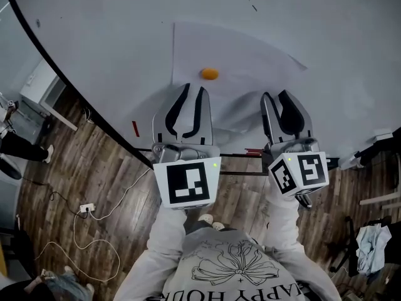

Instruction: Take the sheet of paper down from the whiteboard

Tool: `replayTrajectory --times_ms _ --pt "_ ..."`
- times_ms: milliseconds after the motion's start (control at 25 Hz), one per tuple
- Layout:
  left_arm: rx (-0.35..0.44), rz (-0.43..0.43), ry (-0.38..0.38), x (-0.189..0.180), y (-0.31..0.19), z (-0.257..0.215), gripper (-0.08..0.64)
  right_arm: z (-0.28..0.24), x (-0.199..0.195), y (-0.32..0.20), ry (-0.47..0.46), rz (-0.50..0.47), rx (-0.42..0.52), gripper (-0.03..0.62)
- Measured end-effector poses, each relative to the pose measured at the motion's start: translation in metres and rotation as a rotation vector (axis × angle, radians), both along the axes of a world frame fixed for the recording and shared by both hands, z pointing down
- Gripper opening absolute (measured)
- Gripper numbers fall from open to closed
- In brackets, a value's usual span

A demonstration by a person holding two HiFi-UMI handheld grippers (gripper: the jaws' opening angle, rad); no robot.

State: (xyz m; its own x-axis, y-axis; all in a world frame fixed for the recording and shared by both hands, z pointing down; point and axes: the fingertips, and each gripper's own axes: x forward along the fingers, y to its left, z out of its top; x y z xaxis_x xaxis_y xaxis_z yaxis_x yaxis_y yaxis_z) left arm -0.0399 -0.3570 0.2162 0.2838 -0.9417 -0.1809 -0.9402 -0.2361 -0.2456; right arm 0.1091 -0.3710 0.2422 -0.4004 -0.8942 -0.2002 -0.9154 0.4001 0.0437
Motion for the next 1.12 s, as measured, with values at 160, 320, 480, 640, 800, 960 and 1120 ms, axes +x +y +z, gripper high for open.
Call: replayTrajectory --times_ms 160,320,480,640,800,960,1120 --pt "-0.003 0.021 -0.016 0.006 -0.005 0.002 0.080 -0.002 -0.004 -0.002 -0.012 -0.047 -0.005 0.138" --pt "-0.004 0.034 -0.031 0.011 -0.008 0.002 0.091 -0.002 -0.004 -0.004 -0.017 -0.062 -0.004 0.114" --pt "-0.012 0.040 -0.057 0.017 -0.011 0.003 0.112 -0.002 -0.003 -0.005 0.004 -0.066 -0.005 0.053" --pt "-0.009 0.027 -0.087 0.021 -0.015 0.000 0.140 -0.003 -0.002 -0.004 0.006 -0.056 -0.001 0.003" --pt "-0.009 0.011 -0.106 0.025 -0.020 -0.004 0.158 -0.004 -0.002 -0.003 0.005 -0.053 0.003 0.003" --pt "-0.026 0.007 -0.101 0.031 -0.025 -0.003 0.158 -0.005 -0.001 -0.002 0.012 -0.038 0.009 0.003" --pt "-0.019 -0.037 -0.089 0.029 -0.027 -0.004 0.153 -0.005 -0.001 -0.003 0.006 -0.034 0.007 0.002"
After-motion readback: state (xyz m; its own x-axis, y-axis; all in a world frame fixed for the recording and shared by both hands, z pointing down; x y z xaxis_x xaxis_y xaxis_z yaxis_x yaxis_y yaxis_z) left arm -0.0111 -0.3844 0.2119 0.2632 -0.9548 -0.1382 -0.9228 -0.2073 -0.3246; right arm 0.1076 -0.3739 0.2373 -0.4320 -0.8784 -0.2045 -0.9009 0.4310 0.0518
